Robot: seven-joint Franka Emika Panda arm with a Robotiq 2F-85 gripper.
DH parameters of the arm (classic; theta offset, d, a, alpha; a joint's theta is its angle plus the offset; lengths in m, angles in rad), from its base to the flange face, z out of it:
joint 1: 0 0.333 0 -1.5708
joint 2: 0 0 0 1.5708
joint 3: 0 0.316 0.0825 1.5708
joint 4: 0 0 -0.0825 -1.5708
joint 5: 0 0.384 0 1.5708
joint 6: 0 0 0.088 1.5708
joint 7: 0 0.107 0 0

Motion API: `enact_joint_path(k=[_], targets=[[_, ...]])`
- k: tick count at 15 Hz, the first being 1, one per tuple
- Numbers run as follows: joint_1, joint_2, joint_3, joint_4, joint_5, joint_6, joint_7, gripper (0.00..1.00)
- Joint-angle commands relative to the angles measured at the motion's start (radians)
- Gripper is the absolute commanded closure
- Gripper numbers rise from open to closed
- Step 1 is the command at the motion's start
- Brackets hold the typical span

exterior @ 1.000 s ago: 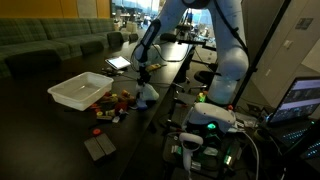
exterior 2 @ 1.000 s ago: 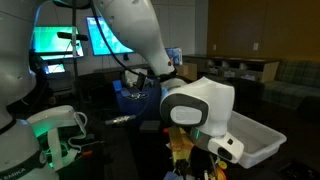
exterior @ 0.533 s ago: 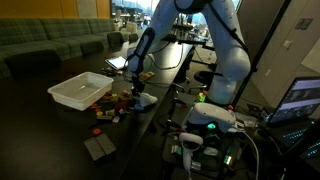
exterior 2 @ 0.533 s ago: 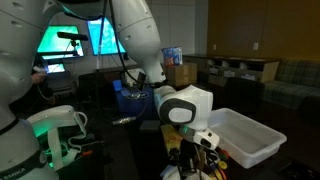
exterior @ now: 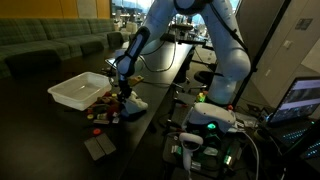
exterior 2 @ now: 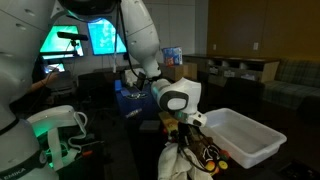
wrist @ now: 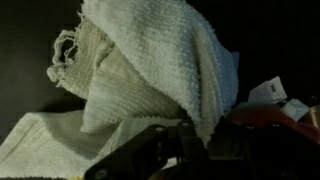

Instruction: Mop all the things away to the left with the white towel and put it in the box

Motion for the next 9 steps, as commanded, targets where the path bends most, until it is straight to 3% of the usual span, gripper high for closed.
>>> enact_joint_path(k=[1, 9], targets=[[0.001, 0.03, 0.094, 0.031, 0.04, 0.049, -0.092, 0.94], [0.021, 0.057, 0.291, 0.047, 0.052, 0.049, -0.271, 0.94]])
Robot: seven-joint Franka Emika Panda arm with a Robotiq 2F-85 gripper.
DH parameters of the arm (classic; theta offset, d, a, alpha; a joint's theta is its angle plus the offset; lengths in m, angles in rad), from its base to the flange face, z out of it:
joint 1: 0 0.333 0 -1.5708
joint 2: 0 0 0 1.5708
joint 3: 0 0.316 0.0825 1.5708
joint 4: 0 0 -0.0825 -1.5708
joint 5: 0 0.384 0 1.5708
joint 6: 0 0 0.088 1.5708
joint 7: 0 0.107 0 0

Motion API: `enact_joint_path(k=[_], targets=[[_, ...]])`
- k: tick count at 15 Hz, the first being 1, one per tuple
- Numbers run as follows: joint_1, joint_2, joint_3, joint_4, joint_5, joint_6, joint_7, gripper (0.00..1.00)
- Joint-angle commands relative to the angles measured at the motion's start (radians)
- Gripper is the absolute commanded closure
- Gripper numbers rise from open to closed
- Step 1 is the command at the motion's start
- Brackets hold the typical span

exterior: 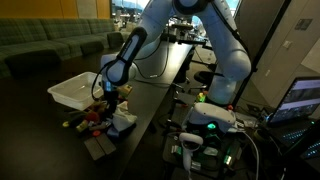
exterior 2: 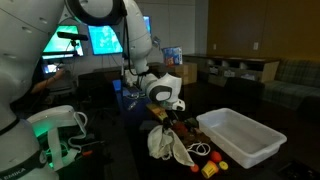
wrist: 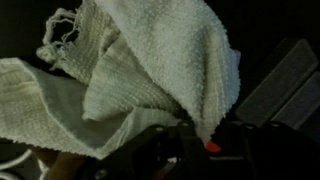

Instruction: Mop all the things away to the left with the white towel and put it in the box

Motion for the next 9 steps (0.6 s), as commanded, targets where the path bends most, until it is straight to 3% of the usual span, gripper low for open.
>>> enact_joint_path(k=[1, 5, 9], targets=[[-0.001, 0.019, 0.078, 0.026, 0.036, 0.013, -0.1, 0.94], [-0.036, -0.005, 0.168, 0.024, 0.085, -0.005, -0.19, 0.94], [-0.112, -0.067, 0.23, -0.016, 0.146, -0.036, -0.289, 0.94]])
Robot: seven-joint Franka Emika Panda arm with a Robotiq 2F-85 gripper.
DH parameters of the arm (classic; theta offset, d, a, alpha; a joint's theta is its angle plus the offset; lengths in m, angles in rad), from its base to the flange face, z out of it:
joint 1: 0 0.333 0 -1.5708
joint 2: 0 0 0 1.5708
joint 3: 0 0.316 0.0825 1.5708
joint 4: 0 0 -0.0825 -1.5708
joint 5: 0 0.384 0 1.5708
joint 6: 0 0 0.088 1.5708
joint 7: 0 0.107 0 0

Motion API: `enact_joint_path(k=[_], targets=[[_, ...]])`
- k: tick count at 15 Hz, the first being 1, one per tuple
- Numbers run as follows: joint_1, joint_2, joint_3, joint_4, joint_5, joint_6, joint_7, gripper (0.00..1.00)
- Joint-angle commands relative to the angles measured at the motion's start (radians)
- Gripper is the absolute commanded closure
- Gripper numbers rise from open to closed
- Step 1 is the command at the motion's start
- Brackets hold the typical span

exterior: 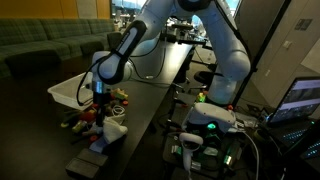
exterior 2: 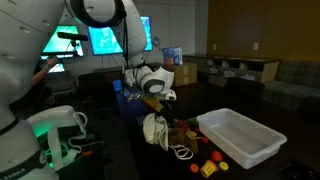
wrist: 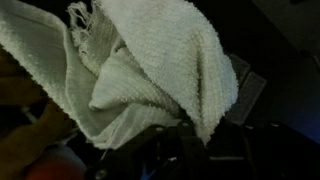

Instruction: Mop all the things away to the left with the white towel and put it in the box

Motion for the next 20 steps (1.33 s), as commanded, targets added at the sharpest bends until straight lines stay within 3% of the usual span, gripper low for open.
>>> enact_joint_path(k=[1, 5, 9, 12, 15, 17, 20], targets=[[-0.101, -0.084, 0.064, -0.049, 0.075, -0.036, -0.113, 0.94], [-0.272, -0.22, 0.108, -0.139, 0.221, -0.114, -0.281, 0.94], [-0.355, -0.389, 0.03, -0.202, 0.436, -0.206, -0.421, 0.94], [-0.329, -0.534, -0.125, -0.235, 0.552, -0.311, -0.454, 0.94], [-0.27, -0.638, -0.305, -0.234, 0.577, -0.338, -0.401, 0.94], [-0.232, -0.666, -0.4, -0.216, 0.551, -0.29, -0.346, 0.94], [-0.18, -0.645, -0.486, -0.177, 0.511, -0.163, -0.258, 0.94]])
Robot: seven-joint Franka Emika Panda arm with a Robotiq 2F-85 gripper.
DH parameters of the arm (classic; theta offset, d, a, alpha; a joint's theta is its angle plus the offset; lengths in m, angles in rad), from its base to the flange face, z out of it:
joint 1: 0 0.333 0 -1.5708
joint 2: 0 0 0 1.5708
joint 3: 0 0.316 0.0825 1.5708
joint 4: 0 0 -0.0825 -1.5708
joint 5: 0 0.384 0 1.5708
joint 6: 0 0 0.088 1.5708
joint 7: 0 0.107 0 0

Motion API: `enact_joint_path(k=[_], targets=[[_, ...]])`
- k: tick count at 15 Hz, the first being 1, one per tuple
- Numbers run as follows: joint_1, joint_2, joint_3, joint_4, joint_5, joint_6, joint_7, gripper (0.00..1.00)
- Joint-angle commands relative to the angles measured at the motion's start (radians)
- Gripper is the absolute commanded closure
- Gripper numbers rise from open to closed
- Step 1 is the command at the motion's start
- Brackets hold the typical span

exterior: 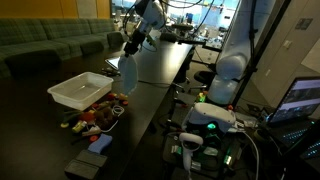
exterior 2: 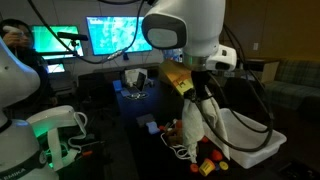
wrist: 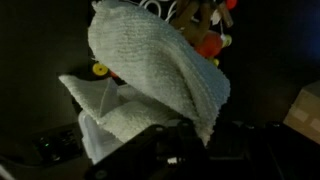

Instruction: Mop all the things away to the left with the white towel and put it in the box

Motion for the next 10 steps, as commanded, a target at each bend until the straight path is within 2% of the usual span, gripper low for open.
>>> enact_joint_path(k=[1, 4, 5, 6, 8, 10], targets=[[0.089, 0.021, -0.087, 0.023, -0.037, 0.182, 0.119, 0.94], [0.143, 0.129, -0.097, 0.041, -0.12, 0.423, 0.222, 0.94], [0.139, 0.186, -0.078, 0.057, -0.176, 0.504, 0.269, 0.94], [0.17, 0.242, -0.095, 0.061, -0.25, 0.585, 0.332, 0.94], [0.238, 0.372, -0.16, 0.083, -0.438, 0.711, 0.49, 0.94], [0.386, 0.502, -0.321, 0.143, -0.54, 0.734, 0.599, 0.94]])
